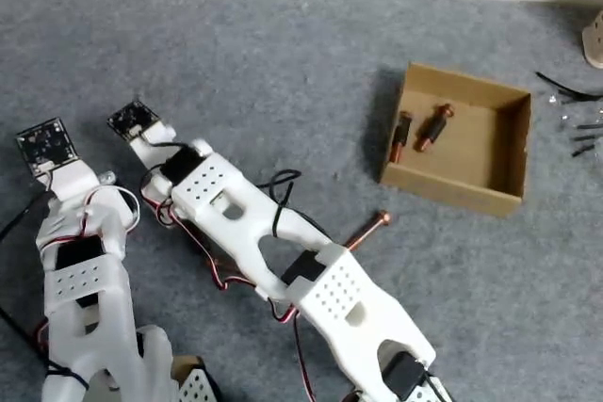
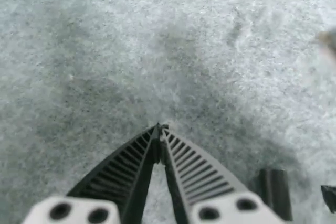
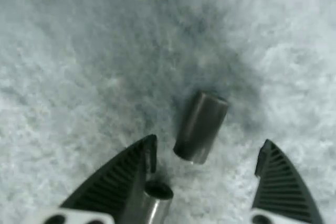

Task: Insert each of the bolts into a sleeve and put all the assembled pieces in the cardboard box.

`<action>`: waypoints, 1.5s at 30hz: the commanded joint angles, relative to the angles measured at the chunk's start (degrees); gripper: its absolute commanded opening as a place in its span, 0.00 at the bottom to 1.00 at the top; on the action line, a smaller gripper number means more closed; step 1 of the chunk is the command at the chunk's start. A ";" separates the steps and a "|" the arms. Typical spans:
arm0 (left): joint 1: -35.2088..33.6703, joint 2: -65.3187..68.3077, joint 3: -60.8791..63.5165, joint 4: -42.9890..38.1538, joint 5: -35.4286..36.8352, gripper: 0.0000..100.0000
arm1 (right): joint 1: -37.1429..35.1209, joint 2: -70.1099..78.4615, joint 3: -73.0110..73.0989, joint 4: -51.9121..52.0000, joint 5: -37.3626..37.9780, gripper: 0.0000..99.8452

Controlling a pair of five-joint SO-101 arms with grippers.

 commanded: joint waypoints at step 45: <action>0.48 0.22 0.40 -2.02 0.00 0.01 | 6.46 11.03 -12.62 7.60 -16.09 0.00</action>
